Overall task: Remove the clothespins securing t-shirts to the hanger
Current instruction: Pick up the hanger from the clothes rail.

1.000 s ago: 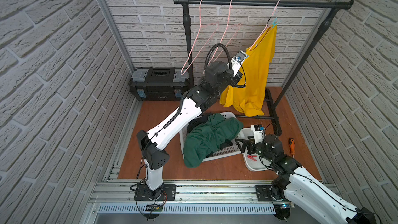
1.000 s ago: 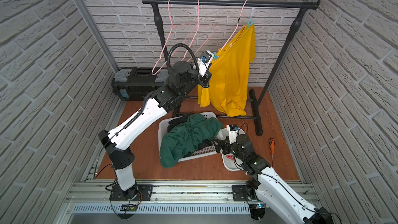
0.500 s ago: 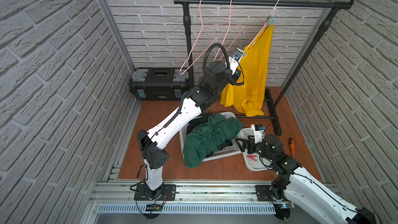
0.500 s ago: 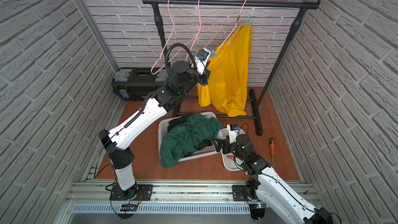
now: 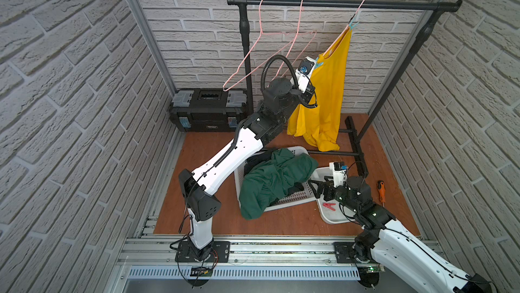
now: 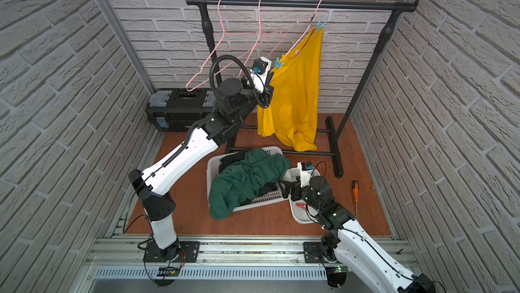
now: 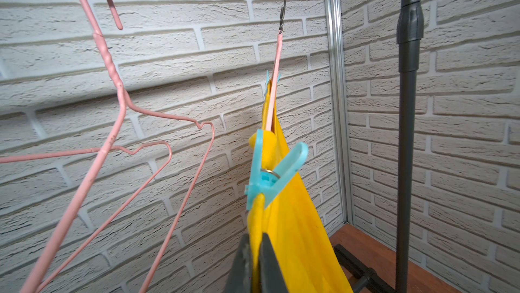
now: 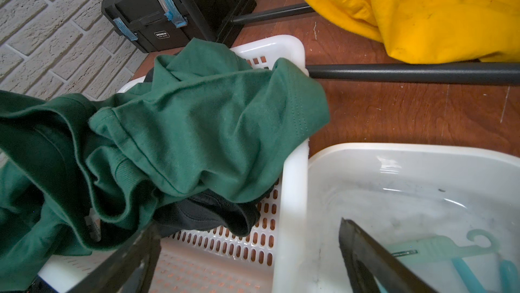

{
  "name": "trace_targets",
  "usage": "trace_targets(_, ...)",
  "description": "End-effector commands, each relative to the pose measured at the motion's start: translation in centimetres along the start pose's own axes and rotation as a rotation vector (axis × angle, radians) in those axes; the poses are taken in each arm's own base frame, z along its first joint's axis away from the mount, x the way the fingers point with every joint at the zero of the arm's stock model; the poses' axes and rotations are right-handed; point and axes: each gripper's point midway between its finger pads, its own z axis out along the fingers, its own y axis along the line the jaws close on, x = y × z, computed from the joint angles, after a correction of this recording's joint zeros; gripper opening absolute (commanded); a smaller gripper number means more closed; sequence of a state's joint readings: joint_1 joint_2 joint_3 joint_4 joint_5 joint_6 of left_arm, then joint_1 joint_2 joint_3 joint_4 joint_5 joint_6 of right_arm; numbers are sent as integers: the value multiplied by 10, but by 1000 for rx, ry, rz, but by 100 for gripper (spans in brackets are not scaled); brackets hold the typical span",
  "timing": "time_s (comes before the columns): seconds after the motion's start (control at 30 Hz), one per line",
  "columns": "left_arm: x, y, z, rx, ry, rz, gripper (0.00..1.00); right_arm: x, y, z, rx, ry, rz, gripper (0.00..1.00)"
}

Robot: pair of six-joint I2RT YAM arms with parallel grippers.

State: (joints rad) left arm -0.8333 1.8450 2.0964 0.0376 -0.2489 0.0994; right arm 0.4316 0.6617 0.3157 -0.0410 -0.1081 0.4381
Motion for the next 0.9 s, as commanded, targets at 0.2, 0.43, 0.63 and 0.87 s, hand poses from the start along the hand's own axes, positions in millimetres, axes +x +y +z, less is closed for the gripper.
trace_targets(0.2, -87, 31, -22, -75, -265, -73, 0, -6, 0, -1, -4, -44, -4, 100)
trace_targets(0.43, -109, 30, -33, -70, -322, -69, 0, -9, 1, -1, -5, -49, -6, 100)
trace_targets(0.63, -122, 29, -44, -73, -349, -46, 0, -9, 2, -1, -9, -48, -9, 100)
trace_targets(0.87, -132, 31, -64, -70, -361, -39, 0, -10, 3, 0, -13, -48, -10, 100)
